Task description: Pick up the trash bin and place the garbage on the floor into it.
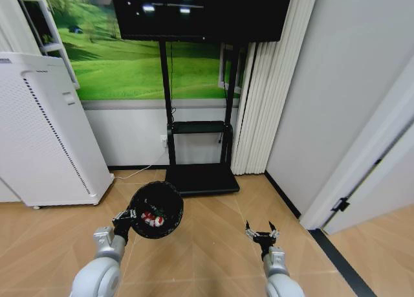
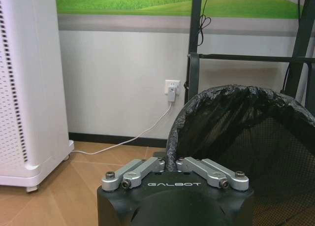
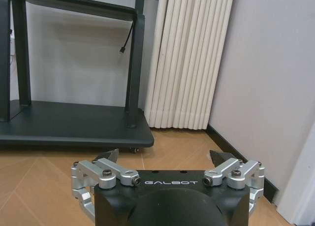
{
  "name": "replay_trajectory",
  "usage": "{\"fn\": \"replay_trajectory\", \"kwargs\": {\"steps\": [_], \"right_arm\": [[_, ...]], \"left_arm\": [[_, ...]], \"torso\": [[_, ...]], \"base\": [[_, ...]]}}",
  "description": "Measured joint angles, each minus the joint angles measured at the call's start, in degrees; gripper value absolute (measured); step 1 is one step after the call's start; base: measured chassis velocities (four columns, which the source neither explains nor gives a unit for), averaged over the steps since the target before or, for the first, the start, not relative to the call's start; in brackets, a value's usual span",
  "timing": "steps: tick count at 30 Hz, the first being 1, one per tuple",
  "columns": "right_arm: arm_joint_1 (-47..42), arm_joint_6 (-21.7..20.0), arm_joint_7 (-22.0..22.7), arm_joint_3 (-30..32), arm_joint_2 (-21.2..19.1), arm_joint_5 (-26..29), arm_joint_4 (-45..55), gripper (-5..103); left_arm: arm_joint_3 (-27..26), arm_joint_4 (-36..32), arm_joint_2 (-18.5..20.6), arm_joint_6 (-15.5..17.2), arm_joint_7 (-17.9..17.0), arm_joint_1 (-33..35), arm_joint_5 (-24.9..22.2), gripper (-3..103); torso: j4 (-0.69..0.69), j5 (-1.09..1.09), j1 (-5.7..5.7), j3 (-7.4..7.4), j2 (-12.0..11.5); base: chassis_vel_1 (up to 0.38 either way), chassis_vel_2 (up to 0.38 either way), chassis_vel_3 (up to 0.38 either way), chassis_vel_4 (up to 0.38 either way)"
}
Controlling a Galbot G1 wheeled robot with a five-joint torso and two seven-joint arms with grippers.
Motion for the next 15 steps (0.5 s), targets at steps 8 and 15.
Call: {"fn": "replay_trajectory", "kwargs": {"steps": [8, 15], "right_arm": [[0.4, 0.7, -0.2, 0.0, 0.1, -1.0, -1.7, 100], [0.3, 0.8, -0.2, 0.0, 0.2, -1.4, -1.9, 100]], "left_arm": [[-0.1, -0.1, -0.1, 0.0, -0.1, 0.1, 0.0, 4], [-0.3, -0.1, 0.3, 0.0, -0.1, 0.0, -0.3, 4]], "torso": [[-0.01, 0.00, 0.00, 0.00, 0.0], [-0.01, 0.00, -0.01, 0.00, 0.0]], "base": [[0.272, -0.251, -0.279, 0.242], [0.400, -0.198, -0.398, 0.226]]}}
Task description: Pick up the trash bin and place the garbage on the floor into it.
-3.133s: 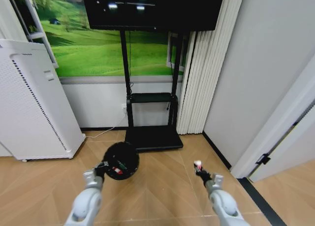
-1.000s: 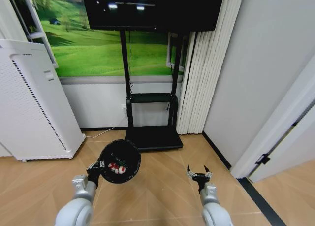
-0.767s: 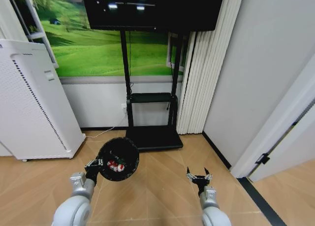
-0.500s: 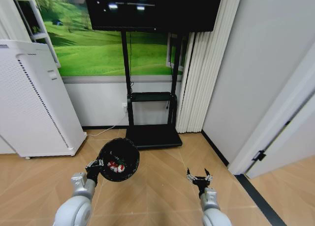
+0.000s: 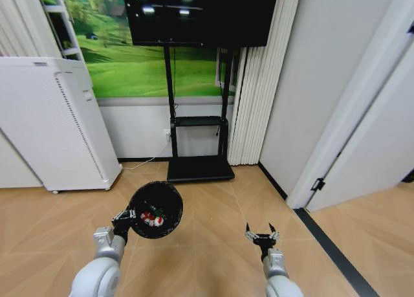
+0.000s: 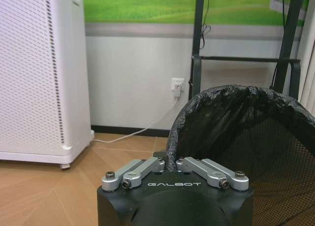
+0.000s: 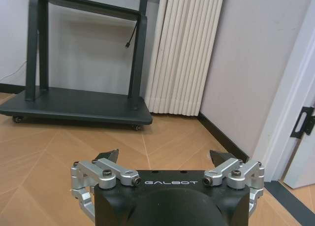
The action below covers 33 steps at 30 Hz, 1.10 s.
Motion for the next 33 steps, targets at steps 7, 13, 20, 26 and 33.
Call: {"fn": "replay_trajectory", "kwargs": {"steps": [7, 13, 20, 26, 33], "right_arm": [[0.9, -0.2, -0.7, 0.2, 0.0, -0.9, -1.2, 100], [1.4, 0.5, -1.2, 0.2, 0.0, -1.1, -2.1, 100], [1.3, 0.9, -1.6, 0.3, 0.0, -1.4, -2.6, 100], [1.4, 1.4, -1.0, 0.4, 0.1, -2.3, -3.1, 100], [1.2, 2.1, -0.3, 0.5, 0.4, -2.2, -3.9, 100]], "left_arm": [[-0.1, 0.0, -0.3, 0.0, -0.1, -0.1, -0.1, 4], [0.1, -0.1, -0.9, -0.1, 0.0, 0.0, 0.1, 4], [0.1, 0.0, -1.1, -0.4, 0.1, 0.0, 0.4, 4], [0.3, 0.0, -1.3, -0.4, 0.1, 0.0, 0.4, 4], [-0.3, -0.2, -2.9, -0.5, 0.2, 1.0, 0.5, 4]], "torso": [[0.03, -0.03, -0.01, -0.01, 0.0], [0.00, -0.01, 0.00, 0.00, 0.0], [0.03, 0.02, 0.03, 0.01, 0.0], [-0.01, -0.05, 0.02, 0.00, 0.0], [0.02, 0.02, 0.03, 0.00, 0.0]], "base": [[0.463, -0.053, -0.467, 0.070], [0.341, 0.173, -0.358, -0.134], [0.322, 0.321, -0.288, -0.313], [0.349, 0.374, -0.371, -0.381], [0.253, 0.273, -0.255, -0.250]]}}
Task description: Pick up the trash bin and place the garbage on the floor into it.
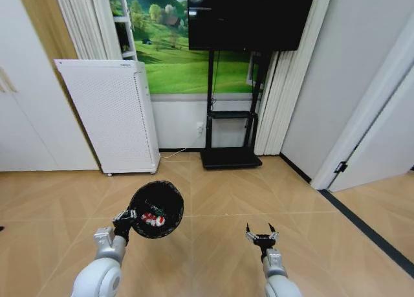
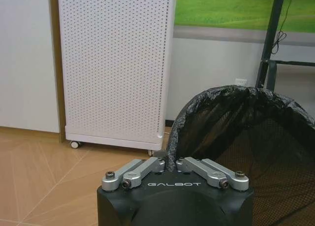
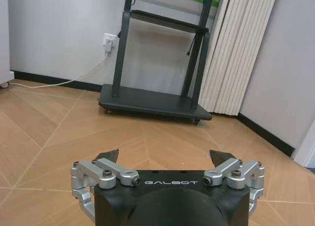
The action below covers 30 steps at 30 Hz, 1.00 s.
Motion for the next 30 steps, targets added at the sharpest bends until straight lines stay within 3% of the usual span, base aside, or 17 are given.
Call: {"fn": "replay_trajectory", "kwargs": {"steps": [4, 7, 8, 9, 10, 12, 13, 14, 16, 17, 20, 24, 30], "right_arm": [[-0.4, 0.4, 0.0, 0.2, 0.0, 0.0, -0.3, 100], [-0.6, 1.1, 0.1, 0.3, 0.0, 0.0, -1.0, 100], [-0.6, 1.1, 0.1, 0.3, 0.0, 0.0, -1.0, 100], [-0.7, 1.3, 0.1, 0.3, -0.1, 0.0, -1.4, 100], [-0.7, 1.3, 0.1, 0.3, -0.1, 0.0, -1.4, 100], [-0.6, 1.5, 0.1, 0.3, -0.2, 0.0, -2.1, 100], [-0.6, 1.5, 0.1, 0.3, -0.2, 0.0, -2.1, 100], [-0.3, 1.6, 0.1, 0.2, -0.2, -0.1, -2.5, 100], [0.0, 1.6, 0.1, 0.1, 0.0, -0.3, -2.7, 100], [-0.1, 1.6, 0.1, 0.1, 0.0, -0.4, -2.7, 100], [-0.4, 1.6, 0.2, -0.1, 0.1, -1.0, -2.7, 100], [-0.6, 1.5, 0.4, -0.2, 0.1, -1.9, -3.2, 100], [-0.9, 1.5, 1.0, 0.0, 0.0, -2.3, -3.6, 100]], "left_arm": [[-0.8, -0.1, -2.1, -0.3, -1.6, 0.7, -0.5, 4], [-4.1, 1.2, -6.3, -0.2, -8.4, 0.5, -6.5, 4], [-4.1, 1.2, -6.3, -0.2, -8.4, 0.5, -6.5, 4], [-6.1, 2.5, -7.7, 0.4, -12.9, -0.3, -11.8, 4], [-6.1, 2.5, -7.7, 0.4, -12.9, -0.3, -11.8, 4], [-9.2, 4.6, -8.4, 2.5, -20.4, -2.1, -21.4, 4], [-9.2, 4.6, -8.4, 2.5, -20.4, -2.1, -21.4, 4], [-11.2, 6.3, -8.3, 4.2, -23.2, -3.3, -27.0, 4], [-13.6, 10.3, -7.2, 6.3, -25.5, -5.6, -35.0, 4], [-14.0, 11.5, -6.9, 6.6, -26.1, -6.4, -36.5, 4], [-14.7, 16.4, -5.9, 6.9, -29.1, -10.8, -39.7, 4], [-14.4, 21.6, -5.3, 6.9, -32.6, -17.0, -40.4, 4], [-14.1, 28.3, -3.6, 6.9, -34.3, -24.0, -41.1, 4]], "torso": [[-0.04, -0.01, 0.00, 0.00, 0.0], [-0.02, 0.00, -0.02, 0.00, 0.0], [-0.02, 0.00, -0.02, 0.00, 0.0], [-0.02, 0.01, -0.02, 0.00, 0.0], [-0.02, 0.01, -0.02, 0.00, 0.0], [-0.02, 0.00, -0.02, 0.00, 0.0], [-0.02, 0.00, -0.02, 0.00, 0.0], [0.00, -0.01, -0.02, 0.00, 0.0], [0.00, -0.02, -0.02, 0.00, 0.0], [0.01, -0.01, -0.02, 0.00, 0.0], [-0.01, -0.02, -0.02, 0.00, 0.0], [-0.03, -0.04, -0.02, 0.01, 0.0], [-0.03, -0.03, -0.02, 0.01, 0.0]], "base": [[0.019, 0.016, -0.034, -0.049], [-0.082, -0.098, 0.065, 0.094], [-0.092, -0.103, 0.056, 0.107], [-0.070, -0.086, 0.063, 0.078], [-0.070, -0.086, 0.063, 0.078], [-0.027, -0.043, 0.009, 0.023], [0.000, 0.000, 0.000, 0.000], [0.000, 0.000, 0.000, 0.000], [0.000, 0.000, 0.000, 0.000], [0.020, 0.051, -0.038, -0.010], [0.016, 0.034, -0.021, -0.011], [0.000, 0.000, 0.000, 0.000], [0.000, 0.000, 0.000, 0.000]]}}
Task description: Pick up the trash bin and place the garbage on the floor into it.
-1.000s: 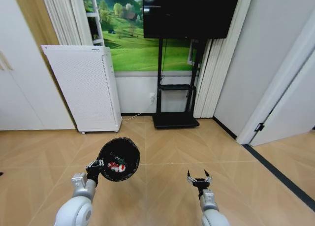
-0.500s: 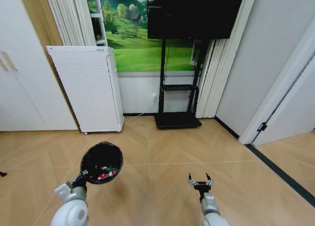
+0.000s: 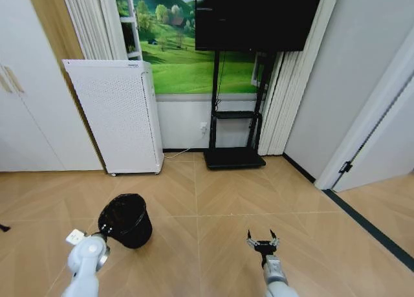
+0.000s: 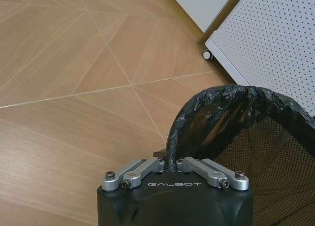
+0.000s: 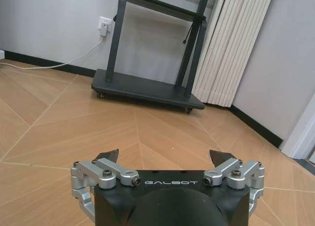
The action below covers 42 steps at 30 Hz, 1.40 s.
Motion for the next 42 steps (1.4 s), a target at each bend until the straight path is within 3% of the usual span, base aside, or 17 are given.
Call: {"fn": "replay_trajectory", "kwargs": {"steps": [5, 10, 20, 39, 42], "right_arm": [[0.5, 1.4, 0.8, -0.1, 0.2, 0.1, -1.4, 100], [1.4, 2.4, 0.9, -0.3, 0.5, 0.7, -1.8, 100], [3.0, -0.3, -1.4, -0.5, 0.4, 0.0, -0.9, 100], [3.2, -0.8, -2.2, -0.5, 0.5, 0.1, -1.4, 100], [3.3, -0.8, -2.3, -0.6, 0.7, 0.1, -1.7, 100]], "left_arm": [[1.0, 5.4, 1.6, 0.5, 0.0, -4.6, 0.7, 4], [1.5, 4.8, 1.7, 0.8, 1.1, -4.3, 2.0, 4], [1.9, 2.6, 1.8, 1.4, 4.0, -2.1, 5.0, 4], [2.4, 3.8, 1.3, 1.8, 4.4, -2.6, 5.1, 4], [2.7, 3.6, 0.3, 1.9, 3.2, -1.8, 4.8, 4]], "torso": [[0.01, 0.00, 0.00, 0.01, 0.0], [0.02, 0.02, 0.00, 0.00, 0.0], [0.02, 0.02, 0.00, -0.01, 0.0], [0.01, 0.02, 0.01, 0.01, 0.0], [0.01, 0.01, 0.01, 0.00, 0.0]], "base": [[0.000, 0.000, 0.000, 0.000], [0.000, 0.000, 0.000, 0.000], [0.000, 0.000, 0.000, 0.000], [-0.114, 0.114, 0.110, -0.102], [-0.032, 0.020, 0.023, -0.027]]}}
